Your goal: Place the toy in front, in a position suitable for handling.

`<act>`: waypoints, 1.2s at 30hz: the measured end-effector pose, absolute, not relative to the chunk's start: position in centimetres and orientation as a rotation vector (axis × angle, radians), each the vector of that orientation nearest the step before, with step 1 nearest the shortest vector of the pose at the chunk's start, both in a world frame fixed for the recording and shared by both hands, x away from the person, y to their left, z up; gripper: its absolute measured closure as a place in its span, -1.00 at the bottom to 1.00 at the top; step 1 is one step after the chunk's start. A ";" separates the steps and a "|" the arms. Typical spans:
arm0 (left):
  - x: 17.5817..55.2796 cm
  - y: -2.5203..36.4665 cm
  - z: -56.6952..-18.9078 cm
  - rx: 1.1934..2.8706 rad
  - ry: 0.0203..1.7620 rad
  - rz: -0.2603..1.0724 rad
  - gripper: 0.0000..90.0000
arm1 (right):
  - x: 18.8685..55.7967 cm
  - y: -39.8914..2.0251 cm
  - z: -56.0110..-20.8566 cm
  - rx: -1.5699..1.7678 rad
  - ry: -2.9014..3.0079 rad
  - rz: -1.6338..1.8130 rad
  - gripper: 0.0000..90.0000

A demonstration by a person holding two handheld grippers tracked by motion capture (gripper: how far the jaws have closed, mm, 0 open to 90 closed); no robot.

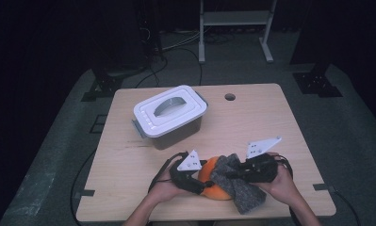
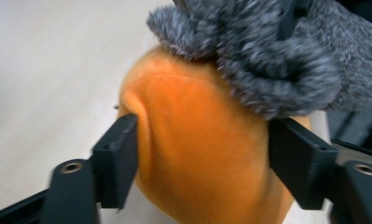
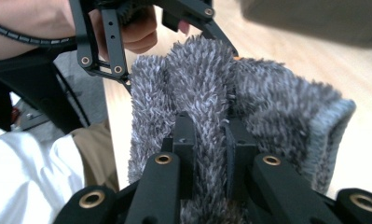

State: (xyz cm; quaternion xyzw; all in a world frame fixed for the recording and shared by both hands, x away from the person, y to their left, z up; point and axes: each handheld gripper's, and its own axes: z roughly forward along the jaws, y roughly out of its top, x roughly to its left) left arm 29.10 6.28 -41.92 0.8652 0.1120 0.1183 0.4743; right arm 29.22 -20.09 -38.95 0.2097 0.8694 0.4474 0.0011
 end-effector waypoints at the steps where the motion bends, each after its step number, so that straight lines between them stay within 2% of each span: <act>1: 29.0 6.3 -41.8 2.108 0.261 0.316 -0.30 | 29.2 -20.2 -38.8 0.662 2.710 1.410 0.72; 4: 29.1 6.3 -41.9 2.124 0.242 0.327 -0.34 | 29.4 -20.3 -39.0 0.675 2.699 1.410 0.72; 8: 29.8 6.4 -42.2 2.126 0.333 0.217 -0.72 | 29.5 -19.9 -39.9 0.673 2.729 1.413 0.73; 10: 29.7 6.3 -42.3 2.141 0.328 0.240 -0.68 | 29.3 -19.6 -39.9 0.656 2.744 1.398 0.72; 12: 29.5 6.4 -42.3 2.140 0.317 0.251 -0.52 | 29.3 -19.7 -39.8 0.649 2.746 1.383 0.72; 19: 29.6 6.6 -42.4 2.142 0.300 0.245 -0.48 | 29.9 -22.5 -40.4 0.734 2.801 1.323 0.72; 24: 29.6 6.7 -42.3 2.148 0.291 0.241 -0.48 | 30.1 -22.5 -39.7 0.744 2.716 1.405 0.72; 26: 29.8 6.9 -42.2 2.152 0.292 0.228 -0.54 | 30.3 -22.0 -40.0 0.741 2.731 1.394 0.72; 31: 30.5 6.9 -42.2 2.137 0.381 0.166 -0.88 | 30.0 -21.5 -40.7 0.697 2.784 1.404 0.71; 33: 30.6 6.7 -42.6 2.148 0.384 0.141 -0.91 | 29.9 -21.4 -40.8 0.687 2.797 1.405 0.71; 34: 30.5 6.6 -42.7 2.152 0.386 0.145 -0.89 | 29.9 -21.4 -40.8 0.685 2.798 1.401 0.71; 36: 30.2 6.5 -42.7 2.151 0.355 0.199 -0.62 | 29.9 -21.3 -40.5 0.686 2.787 1.388 0.72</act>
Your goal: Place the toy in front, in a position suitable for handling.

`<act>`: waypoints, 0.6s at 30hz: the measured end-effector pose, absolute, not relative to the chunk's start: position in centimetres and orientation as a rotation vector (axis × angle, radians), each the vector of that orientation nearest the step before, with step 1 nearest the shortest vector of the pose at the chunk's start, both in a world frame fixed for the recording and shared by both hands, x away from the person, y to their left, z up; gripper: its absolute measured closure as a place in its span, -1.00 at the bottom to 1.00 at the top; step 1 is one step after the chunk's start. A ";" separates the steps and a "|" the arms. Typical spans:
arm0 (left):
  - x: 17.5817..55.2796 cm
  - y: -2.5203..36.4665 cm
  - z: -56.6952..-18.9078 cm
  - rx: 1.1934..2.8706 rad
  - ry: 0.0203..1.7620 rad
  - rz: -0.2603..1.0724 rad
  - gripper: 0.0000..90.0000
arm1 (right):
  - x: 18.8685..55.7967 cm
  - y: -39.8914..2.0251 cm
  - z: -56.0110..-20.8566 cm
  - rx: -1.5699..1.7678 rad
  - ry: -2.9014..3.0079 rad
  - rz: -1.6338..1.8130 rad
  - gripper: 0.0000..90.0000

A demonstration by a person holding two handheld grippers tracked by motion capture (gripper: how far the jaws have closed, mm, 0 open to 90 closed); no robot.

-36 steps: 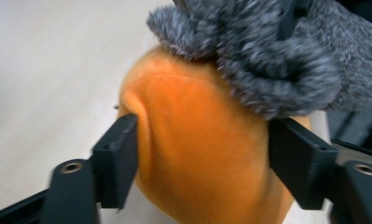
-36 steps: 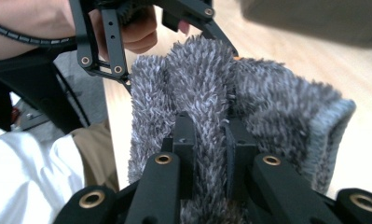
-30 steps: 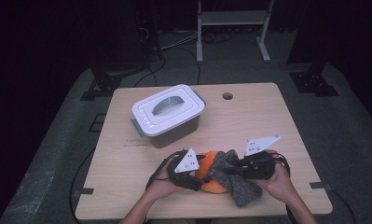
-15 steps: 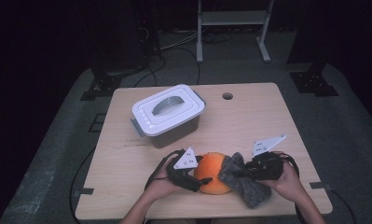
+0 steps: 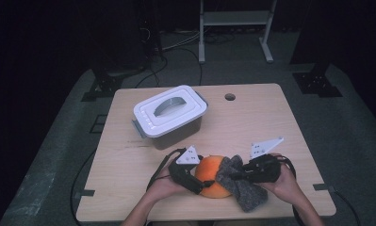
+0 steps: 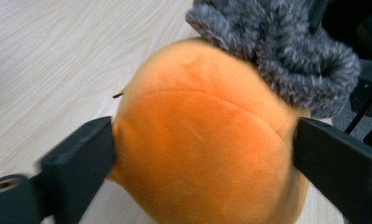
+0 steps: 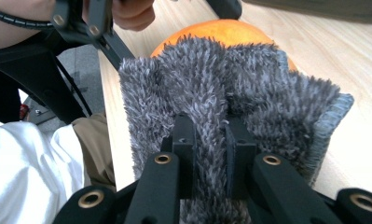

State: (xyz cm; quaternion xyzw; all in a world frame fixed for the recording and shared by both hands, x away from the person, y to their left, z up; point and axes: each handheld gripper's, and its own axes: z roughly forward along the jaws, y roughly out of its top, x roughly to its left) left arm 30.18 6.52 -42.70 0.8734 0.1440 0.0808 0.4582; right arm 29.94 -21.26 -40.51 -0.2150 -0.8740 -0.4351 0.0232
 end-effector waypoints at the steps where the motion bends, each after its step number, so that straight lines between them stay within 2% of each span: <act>1: 29.9 6.5 -42.5 2.147 0.336 0.241 -0.47 | 29.9 -21.2 -40.3 -0.670 -2.722 -1.356 0.73; 4: 29.2 6.3 -42.0 2.094 0.304 0.320 -0.28 | 29.6 -21.0 -39.3 -0.672 -2.720 -1.445 0.74; 7: 28.6 5.6 -41.8 2.103 0.265 0.394 -0.27 | 29.3 -20.3 -38.7 -0.656 -2.764 -1.457 0.73; 13: 28.9 6.8 -41.8 2.102 0.270 0.327 -0.28 | 30.0 -21.6 -40.0 -0.712 -2.759 -1.402 0.73; 15: 29.1 6.8 -41.5 2.095 0.283 0.307 -0.43 | 30.0 -21.9 -40.4 -0.711 -2.750 -1.381 0.72; 18: 29.5 6.7 -41.5 2.092 0.329 0.281 -0.79 | 29.7 -21.5 -40.9 -0.651 -2.725 -1.362 0.72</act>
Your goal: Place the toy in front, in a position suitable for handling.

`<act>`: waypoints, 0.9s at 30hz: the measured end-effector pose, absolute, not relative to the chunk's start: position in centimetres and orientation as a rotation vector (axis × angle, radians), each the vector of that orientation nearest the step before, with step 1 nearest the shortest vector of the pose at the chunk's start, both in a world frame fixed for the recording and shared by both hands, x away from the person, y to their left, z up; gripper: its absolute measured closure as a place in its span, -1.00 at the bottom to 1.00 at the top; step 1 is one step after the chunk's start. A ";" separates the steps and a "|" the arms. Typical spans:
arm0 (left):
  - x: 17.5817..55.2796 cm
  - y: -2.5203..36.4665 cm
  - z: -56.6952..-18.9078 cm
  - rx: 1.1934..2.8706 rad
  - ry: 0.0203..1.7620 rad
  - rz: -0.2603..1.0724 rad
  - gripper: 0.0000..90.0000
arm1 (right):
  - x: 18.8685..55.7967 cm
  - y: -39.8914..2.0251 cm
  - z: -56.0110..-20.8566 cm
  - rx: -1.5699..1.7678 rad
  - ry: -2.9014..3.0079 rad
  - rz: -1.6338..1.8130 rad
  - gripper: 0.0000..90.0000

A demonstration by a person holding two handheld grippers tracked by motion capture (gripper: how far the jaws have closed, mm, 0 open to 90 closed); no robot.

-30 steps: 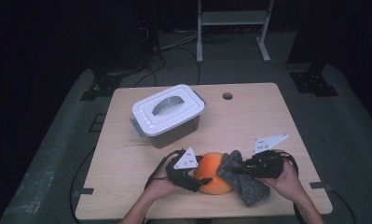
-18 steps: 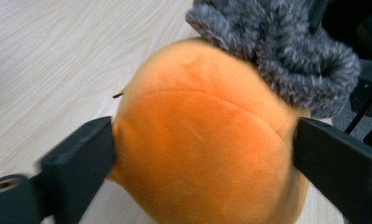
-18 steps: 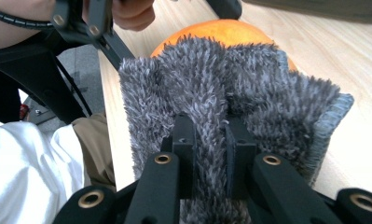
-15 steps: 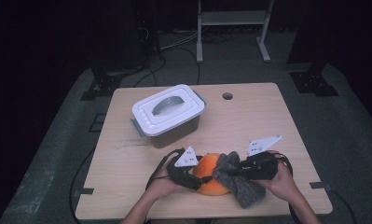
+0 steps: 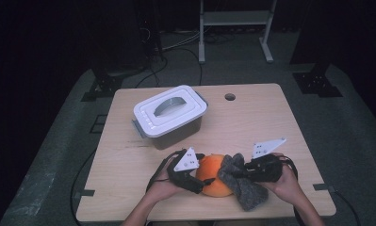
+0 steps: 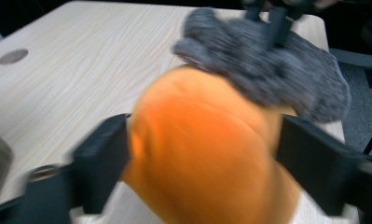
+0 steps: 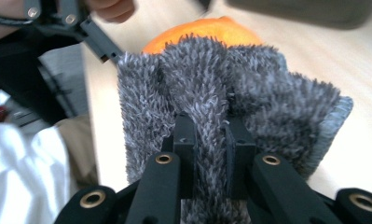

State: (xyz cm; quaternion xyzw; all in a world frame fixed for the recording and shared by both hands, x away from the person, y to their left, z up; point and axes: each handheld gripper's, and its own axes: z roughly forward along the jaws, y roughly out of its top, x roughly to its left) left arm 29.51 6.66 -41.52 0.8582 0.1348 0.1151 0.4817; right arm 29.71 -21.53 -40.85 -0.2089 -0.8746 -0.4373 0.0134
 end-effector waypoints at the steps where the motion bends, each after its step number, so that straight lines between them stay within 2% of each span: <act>1: 29.7 6.6 -41.6 2.094 0.344 0.258 -0.84 | 29.6 -21.3 -41.0 -0.623 -2.720 -1.354 0.72; 3: 30.1 6.4 -42.1 2.123 0.375 0.183 -0.94 | 29.4 -20.9 -41.1 -0.576 -2.720 -1.339 0.72; 6: 30.3 6.2 -42.8 2.159 0.379 0.134 -0.90 | 29.3 -20.7 -41.0 -0.552 -2.724 -1.323 0.72; 11: 29.2 6.3 -42.2 2.113 0.298 0.316 -0.26 | 29.5 -20.9 -40.3 -0.606 -2.737 -1.331 0.72; 14: 28.9 6.4 -41.8 2.047 0.285 0.378 -0.19 | 29.5 -21.2 -39.3 -0.635 -2.753 -1.404 0.74; 19: 28.6 6.2 -41.9 2.058 0.253 0.394 -0.27 | 29.5 -20.9 -38.9 -0.682 -2.759 -1.480 0.73; 24: 29.5 6.5 -41.9 2.102 0.303 0.292 -0.76 | 29.4 -20.0 -40.1 -0.615 -2.739 -1.431 0.73; 27: 29.8 6.5 -42.1 2.125 0.323 0.245 -0.78 | 29.1 -19.5 -40.1 -0.578 -2.751 -1.422 0.72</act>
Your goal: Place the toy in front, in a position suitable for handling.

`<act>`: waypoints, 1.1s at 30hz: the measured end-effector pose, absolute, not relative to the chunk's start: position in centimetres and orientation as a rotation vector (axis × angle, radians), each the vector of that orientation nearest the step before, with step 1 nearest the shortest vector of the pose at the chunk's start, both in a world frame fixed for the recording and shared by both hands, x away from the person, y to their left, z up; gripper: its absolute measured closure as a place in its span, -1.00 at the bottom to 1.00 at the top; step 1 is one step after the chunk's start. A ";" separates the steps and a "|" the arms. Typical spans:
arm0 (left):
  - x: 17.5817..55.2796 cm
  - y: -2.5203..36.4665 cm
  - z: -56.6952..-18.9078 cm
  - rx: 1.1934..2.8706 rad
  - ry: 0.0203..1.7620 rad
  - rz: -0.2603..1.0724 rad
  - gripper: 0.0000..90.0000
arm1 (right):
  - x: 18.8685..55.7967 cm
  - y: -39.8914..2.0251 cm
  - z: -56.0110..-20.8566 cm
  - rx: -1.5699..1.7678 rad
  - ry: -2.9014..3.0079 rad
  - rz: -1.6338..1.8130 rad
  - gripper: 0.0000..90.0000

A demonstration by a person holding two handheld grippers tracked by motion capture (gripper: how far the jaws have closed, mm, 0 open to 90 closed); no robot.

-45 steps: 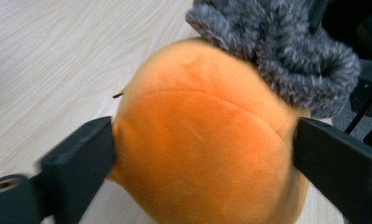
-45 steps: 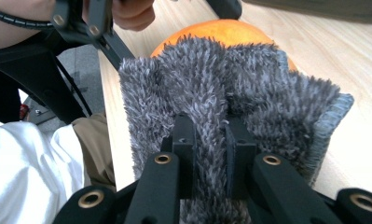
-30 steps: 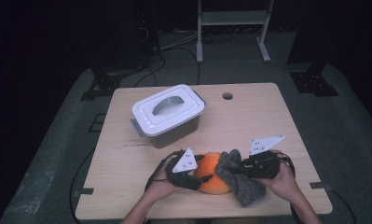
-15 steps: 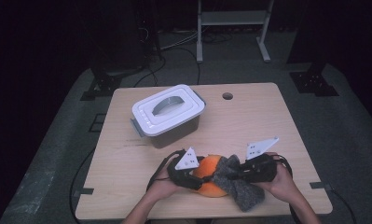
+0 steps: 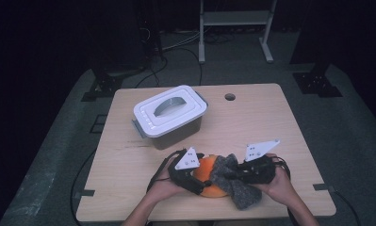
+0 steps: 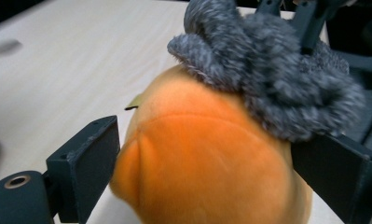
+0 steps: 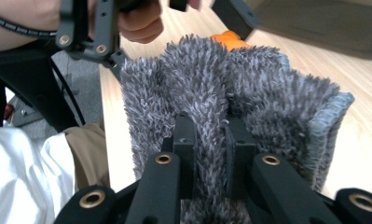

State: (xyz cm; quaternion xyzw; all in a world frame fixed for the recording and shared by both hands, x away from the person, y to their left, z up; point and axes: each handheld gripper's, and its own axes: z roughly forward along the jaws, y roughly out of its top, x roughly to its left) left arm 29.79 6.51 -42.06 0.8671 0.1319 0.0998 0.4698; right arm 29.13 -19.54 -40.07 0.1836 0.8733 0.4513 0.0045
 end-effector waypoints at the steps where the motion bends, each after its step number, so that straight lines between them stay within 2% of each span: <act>1: 29.7 6.6 -42.1 2.133 0.310 0.257 -0.67 | 29.1 -19.6 -40.1 0.576 2.733 1.412 0.72; 2: 29.6 6.6 -42.1 2.143 0.299 0.282 -0.54 | 29.2 -19.7 -40.1 0.584 2.731 1.406 0.72; 4: 29.6 6.7 -42.1 2.146 0.304 0.274 -0.45 | 29.3 -20.1 -40.2 0.606 2.732 1.396 0.72; 10: 29.8 7.4 -42.2 2.150 0.311 0.252 -0.45 | 29.9 -22.1 -41.0 0.709 2.722 1.365 0.72; 14: 29.7 7.4 -42.1 2.155 0.292 0.243 -0.45 | 29.9 -22.1 -40.3 0.704 2.691 1.464 0.72; 16: 29.7 7.4 -42.0 2.157 0.289 0.226 -0.49 | 29.9 -21.5 -40.3 0.681 2.706 1.467 0.72; 20: 30.0 7.4 -41.8 2.175 0.298 0.176 -0.77 | 29.6 -20.6 -41.1 0.614 2.773 1.441 0.72; 25: 30.7 7.2 -42.3 2.193 0.347 0.063 -0.89 | 29.1 -20.2 -41.1 0.541 2.814 1.430 0.72; 26: 30.8 7.1 -42.5 2.191 0.353 0.046 -0.86 | 29.1 -20.3 -41.1 0.540 2.813 1.431 0.72; 30: 30.3 7.3 -42.1 2.147 0.327 0.172 -0.39 | 29.5 -20.7 -40.8 0.599 2.774 1.433 0.73; 33: 29.7 7.1 -41.7 2.096 0.286 0.324 -0.31 | 29.7 -21.2 -40.0 0.646 2.694 1.473 0.74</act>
